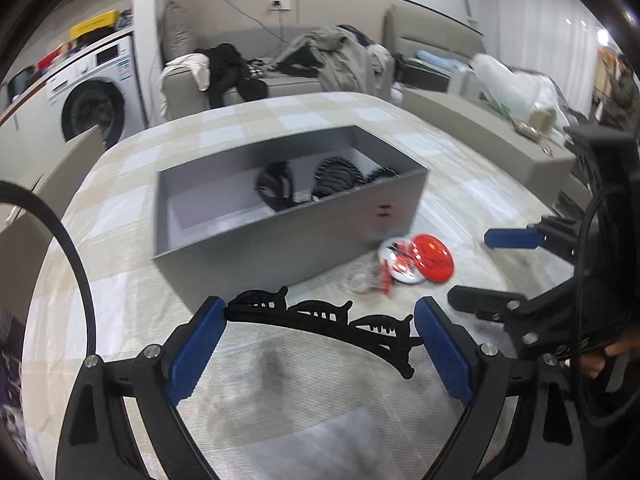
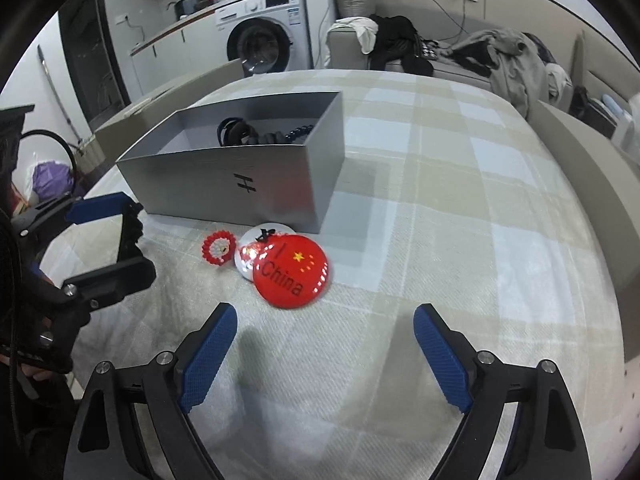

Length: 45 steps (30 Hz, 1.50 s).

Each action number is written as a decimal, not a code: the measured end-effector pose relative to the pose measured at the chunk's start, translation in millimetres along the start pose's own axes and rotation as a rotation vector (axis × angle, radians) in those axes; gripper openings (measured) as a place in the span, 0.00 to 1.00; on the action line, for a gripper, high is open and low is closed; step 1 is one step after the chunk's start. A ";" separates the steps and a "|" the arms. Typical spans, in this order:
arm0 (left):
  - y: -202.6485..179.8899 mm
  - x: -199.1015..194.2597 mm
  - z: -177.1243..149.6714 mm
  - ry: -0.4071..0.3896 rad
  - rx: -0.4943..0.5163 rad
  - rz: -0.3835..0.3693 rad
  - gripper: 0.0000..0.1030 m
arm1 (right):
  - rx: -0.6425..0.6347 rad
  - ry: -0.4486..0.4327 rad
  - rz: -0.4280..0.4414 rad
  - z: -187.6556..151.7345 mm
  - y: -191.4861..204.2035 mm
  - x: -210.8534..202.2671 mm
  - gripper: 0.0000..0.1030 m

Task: Organize jewelry
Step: 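Raise the black clip with the left tool while the right tool grasps the red China badge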

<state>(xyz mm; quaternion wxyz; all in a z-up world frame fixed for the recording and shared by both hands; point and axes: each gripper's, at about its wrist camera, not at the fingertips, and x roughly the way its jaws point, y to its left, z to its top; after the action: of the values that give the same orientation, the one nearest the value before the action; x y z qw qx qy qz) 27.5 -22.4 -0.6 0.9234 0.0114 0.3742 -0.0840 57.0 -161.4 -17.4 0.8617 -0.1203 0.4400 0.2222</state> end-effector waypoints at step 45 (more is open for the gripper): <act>35.5 -40.3 59.3 -0.278 -0.120 0.032 0.89 | 0.069 -0.410 0.172 98.2 -4.6 -78.1 0.41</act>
<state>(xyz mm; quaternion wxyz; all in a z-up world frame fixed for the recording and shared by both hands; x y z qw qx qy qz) 45.7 13.5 68.6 0.9666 -0.0495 0.2468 -0.0475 88.3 -147.5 103.4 0.9145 -0.0052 0.2717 0.2998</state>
